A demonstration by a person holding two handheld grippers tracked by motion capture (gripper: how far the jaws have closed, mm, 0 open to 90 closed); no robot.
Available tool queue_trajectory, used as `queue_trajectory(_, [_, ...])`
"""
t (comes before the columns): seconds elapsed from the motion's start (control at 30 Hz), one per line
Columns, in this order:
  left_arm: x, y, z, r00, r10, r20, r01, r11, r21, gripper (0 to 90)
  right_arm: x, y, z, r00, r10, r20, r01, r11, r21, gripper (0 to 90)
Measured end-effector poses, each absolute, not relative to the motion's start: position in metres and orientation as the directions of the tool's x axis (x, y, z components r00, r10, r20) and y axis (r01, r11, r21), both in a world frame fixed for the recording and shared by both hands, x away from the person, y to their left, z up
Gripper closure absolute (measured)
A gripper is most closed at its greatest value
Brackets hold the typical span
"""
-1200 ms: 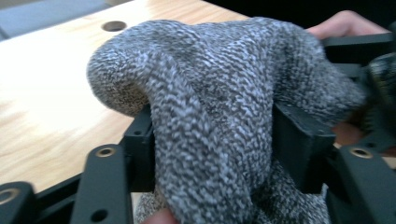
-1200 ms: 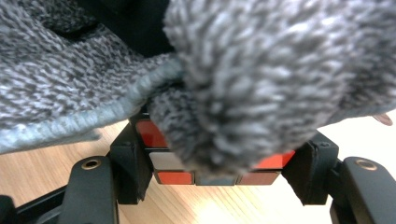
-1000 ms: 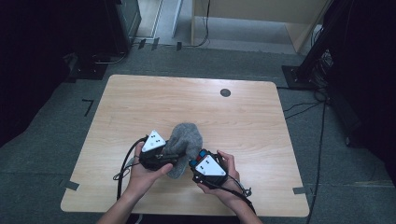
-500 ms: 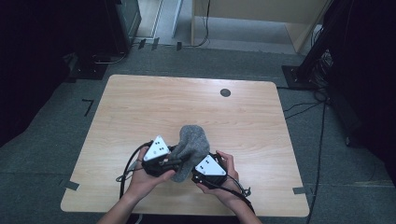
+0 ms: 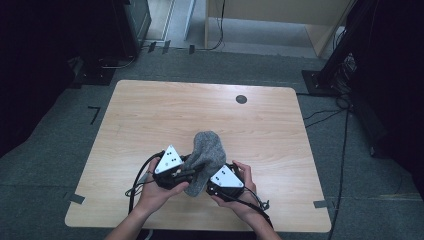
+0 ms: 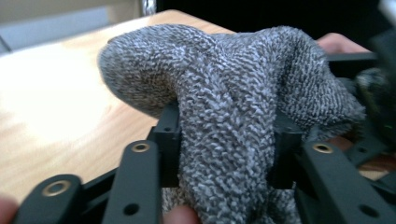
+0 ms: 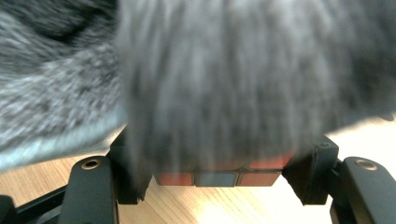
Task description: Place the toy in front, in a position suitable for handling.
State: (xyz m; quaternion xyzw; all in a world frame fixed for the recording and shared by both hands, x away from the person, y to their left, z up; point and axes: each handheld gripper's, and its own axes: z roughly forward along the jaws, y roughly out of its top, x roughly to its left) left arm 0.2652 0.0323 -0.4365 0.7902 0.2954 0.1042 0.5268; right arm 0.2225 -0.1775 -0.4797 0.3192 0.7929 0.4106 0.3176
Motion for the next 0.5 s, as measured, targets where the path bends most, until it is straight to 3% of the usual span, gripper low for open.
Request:
queue_trajectory(0.03, [0.276, 0.045, -0.440, 0.775, 0.574, -0.262, 0.443, -0.199, 0.874, 65.2, 0.223, -0.179, -0.479, -0.591, 0.770, -0.241, 0.245, 0.456, 0.855, 34.5])
queue_trajectory(0.2, [0.285, 0.054, -0.446, 0.745, 0.552, -0.374, 0.522, -0.134, 0.843, 68.2, 0.222, -0.182, -0.477, -0.589, 0.780, -0.213, 0.240, 0.420, 0.875, 34.5])
queue_trajectory(0.33, [0.280, 0.050, -0.441, 0.810, 0.450, -0.376, 0.477, -0.133, 0.869, 64.6, 0.222, -0.184, -0.477, -0.583, 0.781, -0.225, 0.231, 0.425, 0.875, 34.5])
queue_trajectory(0.43, [0.282, 0.050, -0.442, 0.790, 0.502, -0.352, 0.474, -0.137, 0.870, 63.0, 0.223, -0.187, -0.475, -0.578, 0.789, -0.207, 0.228, 0.400, 0.888, 34.6])
queue_trajectory(0.5, [0.289, 0.056, -0.446, 0.744, 0.535, -0.401, 0.525, -0.095, 0.846, 65.1, 0.221, -0.187, -0.474, -0.574, 0.791, -0.214, 0.220, 0.401, 0.889, 34.5])
